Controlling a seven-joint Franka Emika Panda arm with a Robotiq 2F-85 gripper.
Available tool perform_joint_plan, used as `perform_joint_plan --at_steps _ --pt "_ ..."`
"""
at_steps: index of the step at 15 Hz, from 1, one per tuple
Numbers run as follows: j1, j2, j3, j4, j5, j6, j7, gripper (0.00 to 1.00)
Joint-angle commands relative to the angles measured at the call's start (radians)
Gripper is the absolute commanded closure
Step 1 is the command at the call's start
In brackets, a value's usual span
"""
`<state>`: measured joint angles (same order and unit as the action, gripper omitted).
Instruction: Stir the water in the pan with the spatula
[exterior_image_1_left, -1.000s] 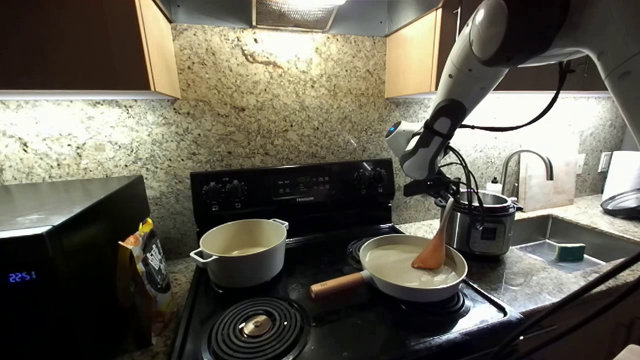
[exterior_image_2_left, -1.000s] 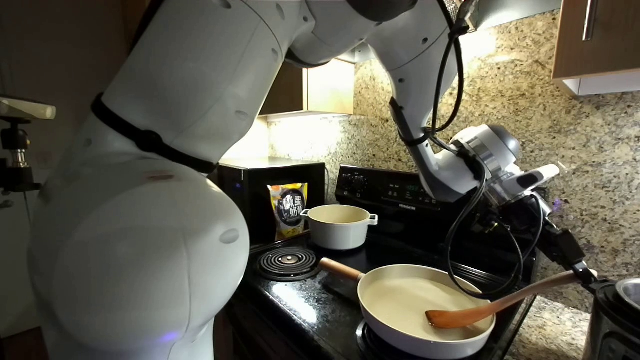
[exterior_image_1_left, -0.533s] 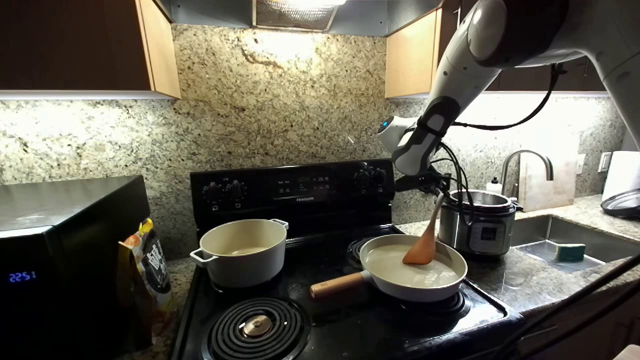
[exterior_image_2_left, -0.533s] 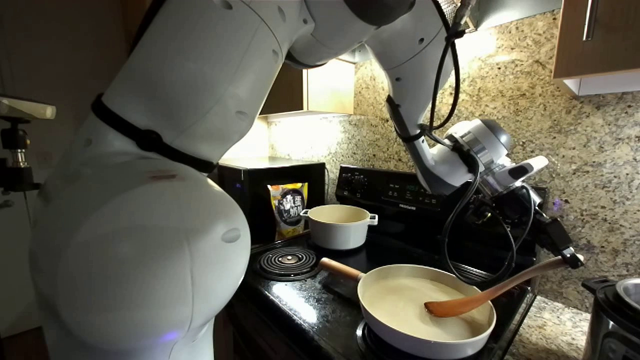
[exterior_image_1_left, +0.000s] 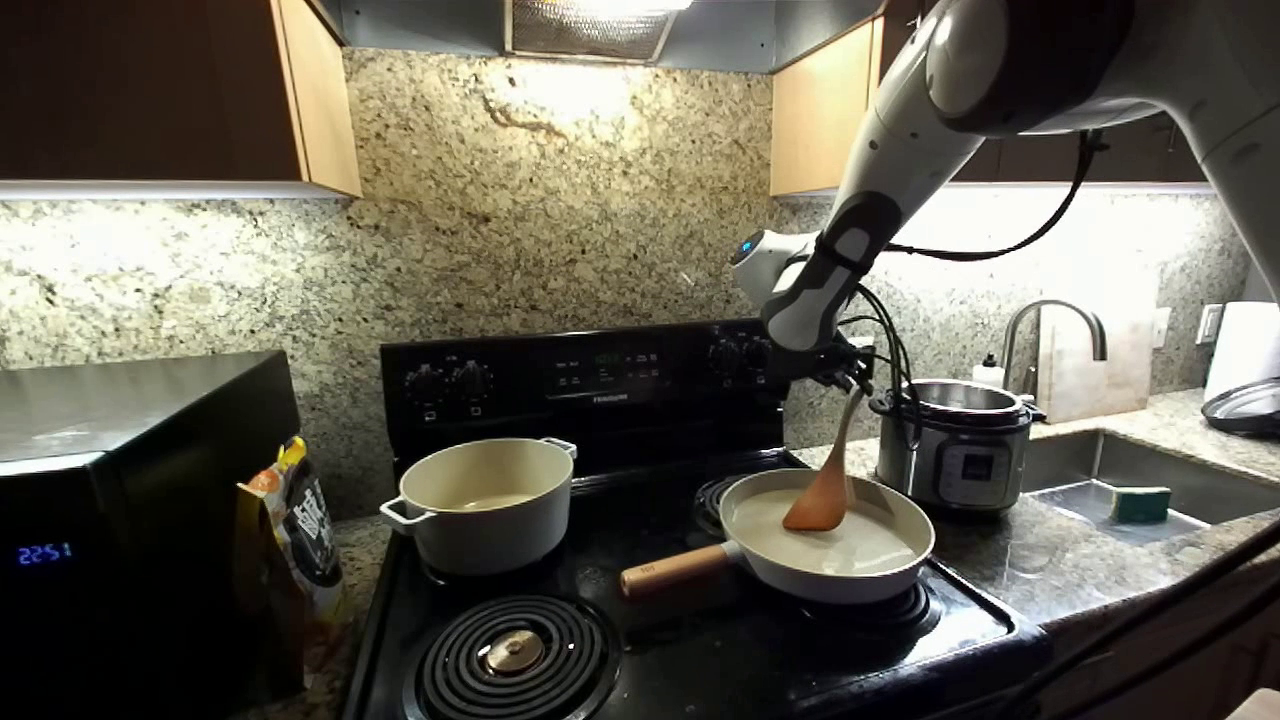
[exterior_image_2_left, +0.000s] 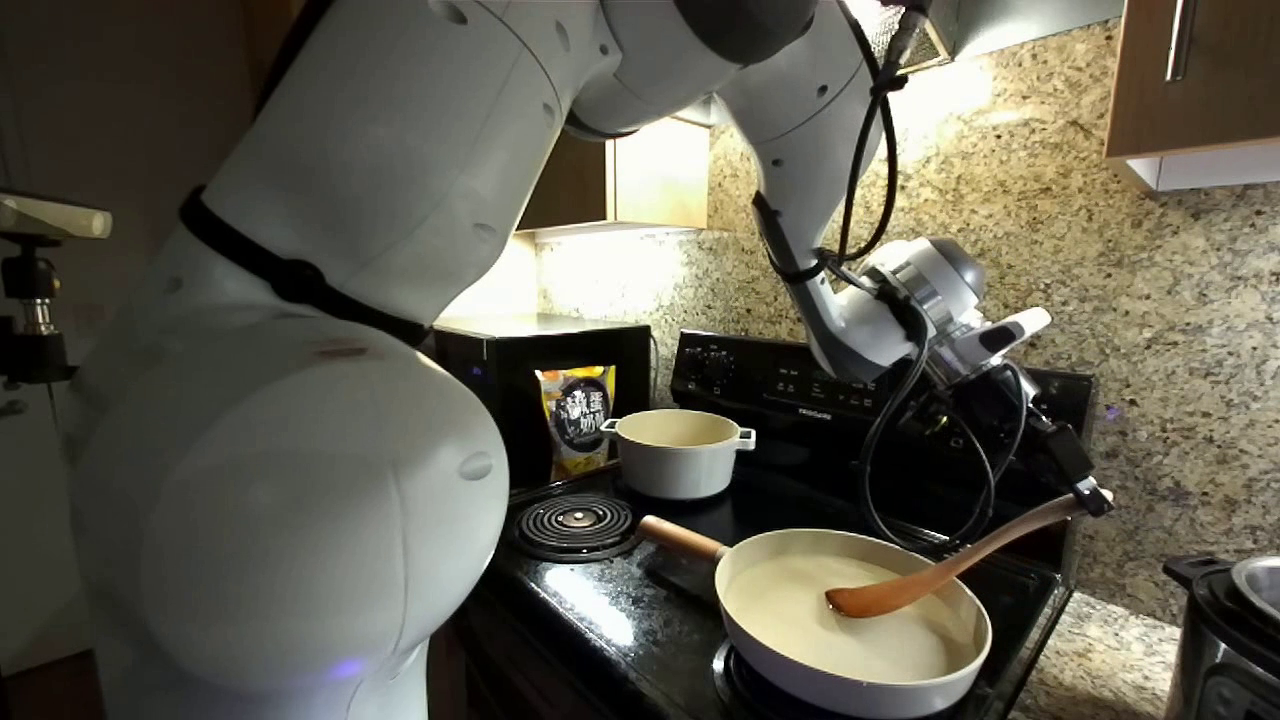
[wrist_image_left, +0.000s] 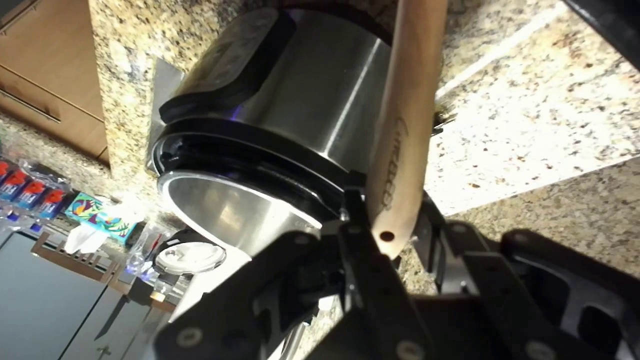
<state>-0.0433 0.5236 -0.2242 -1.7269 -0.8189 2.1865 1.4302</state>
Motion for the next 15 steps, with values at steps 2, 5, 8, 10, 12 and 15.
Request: perform_joint_plan --at_steps 2,5,8,10,12,15 --pt "0.047 0.0 0.014 0.018 -0.022 -0.043 -0.015 0.93" --pt "0.065 -0.009 0.017 -0.001 -0.044 -0.036 -0.004 0.93" --pt "0.069 -0.022 0.017 -0.033 -0.063 -0.022 0.012 0.93" --pt "0.061 -0.021 0.016 -0.053 -0.07 -0.012 0.017 0.93" --pt "0.05 -0.017 0.018 -0.076 -0.066 -0.002 0.016 0.93" --pt "0.032 -0.015 0.018 -0.103 -0.047 0.004 0.011 0.93"
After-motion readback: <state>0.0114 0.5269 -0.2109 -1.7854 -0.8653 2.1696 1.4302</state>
